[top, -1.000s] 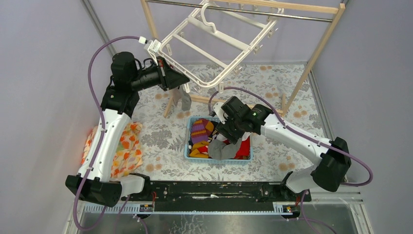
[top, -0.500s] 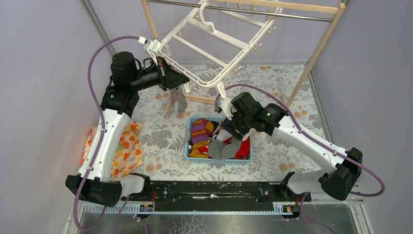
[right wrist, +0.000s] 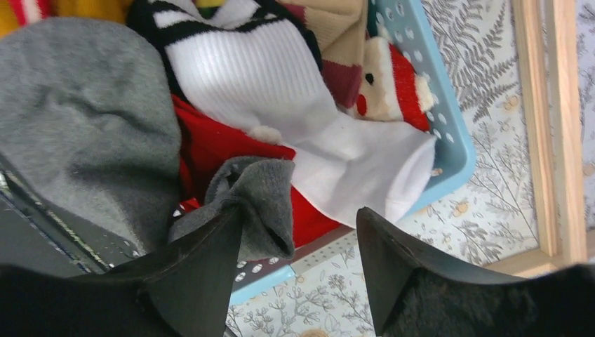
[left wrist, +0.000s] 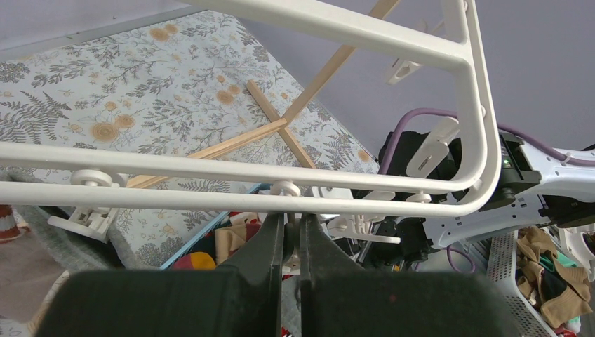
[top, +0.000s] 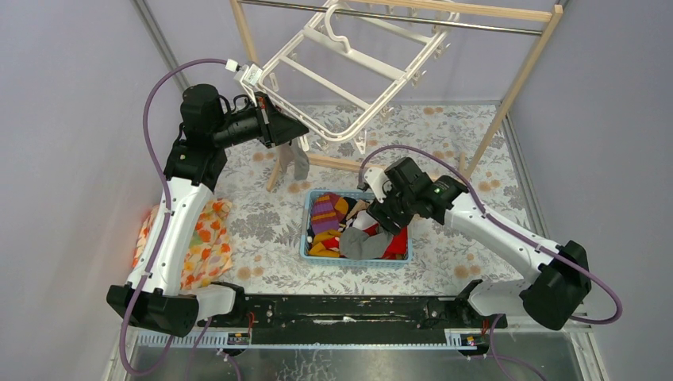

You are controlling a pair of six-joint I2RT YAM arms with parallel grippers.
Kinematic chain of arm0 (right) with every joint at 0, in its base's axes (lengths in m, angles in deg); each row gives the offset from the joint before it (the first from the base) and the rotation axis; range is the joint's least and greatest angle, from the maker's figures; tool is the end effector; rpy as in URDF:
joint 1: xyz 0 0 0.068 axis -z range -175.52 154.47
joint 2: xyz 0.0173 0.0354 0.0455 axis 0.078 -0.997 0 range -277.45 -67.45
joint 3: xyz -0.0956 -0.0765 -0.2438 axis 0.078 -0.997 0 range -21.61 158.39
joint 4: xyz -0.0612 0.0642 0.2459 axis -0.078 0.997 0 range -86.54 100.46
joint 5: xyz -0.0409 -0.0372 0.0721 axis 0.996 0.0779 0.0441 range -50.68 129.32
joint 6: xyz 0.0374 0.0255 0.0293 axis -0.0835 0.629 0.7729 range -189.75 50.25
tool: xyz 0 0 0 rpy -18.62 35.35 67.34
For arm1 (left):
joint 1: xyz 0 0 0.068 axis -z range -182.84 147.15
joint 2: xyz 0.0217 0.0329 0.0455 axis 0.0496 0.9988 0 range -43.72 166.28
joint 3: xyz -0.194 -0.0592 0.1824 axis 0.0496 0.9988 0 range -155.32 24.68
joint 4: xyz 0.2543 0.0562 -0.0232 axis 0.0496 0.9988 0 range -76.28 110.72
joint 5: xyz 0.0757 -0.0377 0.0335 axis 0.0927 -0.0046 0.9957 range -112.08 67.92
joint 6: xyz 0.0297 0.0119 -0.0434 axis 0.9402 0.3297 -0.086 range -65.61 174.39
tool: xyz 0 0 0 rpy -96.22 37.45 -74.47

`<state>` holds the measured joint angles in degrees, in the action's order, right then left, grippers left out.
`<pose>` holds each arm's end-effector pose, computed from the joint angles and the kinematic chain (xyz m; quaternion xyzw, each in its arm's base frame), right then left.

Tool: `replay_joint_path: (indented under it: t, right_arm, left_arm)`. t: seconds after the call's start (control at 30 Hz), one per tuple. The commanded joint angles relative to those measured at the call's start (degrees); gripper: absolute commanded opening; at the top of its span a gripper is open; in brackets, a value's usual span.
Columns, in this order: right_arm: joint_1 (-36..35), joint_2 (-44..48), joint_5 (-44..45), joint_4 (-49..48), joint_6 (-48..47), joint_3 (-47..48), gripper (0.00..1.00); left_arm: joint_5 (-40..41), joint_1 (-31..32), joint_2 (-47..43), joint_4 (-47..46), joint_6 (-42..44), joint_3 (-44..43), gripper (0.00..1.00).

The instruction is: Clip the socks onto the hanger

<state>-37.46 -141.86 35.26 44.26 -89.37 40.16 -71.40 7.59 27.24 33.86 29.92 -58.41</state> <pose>0.1965 0.1799 0.2848 -0.4951 0.8096 0.0936 0.3012 0.2479 -0.0731 0.4597 0.1878 0.7143 -0.4792 0.4742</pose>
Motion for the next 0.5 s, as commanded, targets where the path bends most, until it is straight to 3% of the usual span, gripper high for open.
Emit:
replay_joint_path:
  t: [0.0,0.2,0.47]
  right_arm:
    - [1.3,1.61,-6.51,-2.15,-0.72,1.47,0.67]
    - [3.13,5.71,-4.38,-0.19,0.46,8.38,0.76]
    - [4.58,3.4,-6.64,-4.55,5.01,6.04,0.79]
  left_arm:
    - [-2.91,-0.32,-0.7,2.03,1.11,1.08,0.0]
    - [-3.01,-0.33,-0.73,2.35,1.35,0.71,0.0]
    - [-3.06,-0.34,-1.11,2.35,1.69,1.26,0.0]
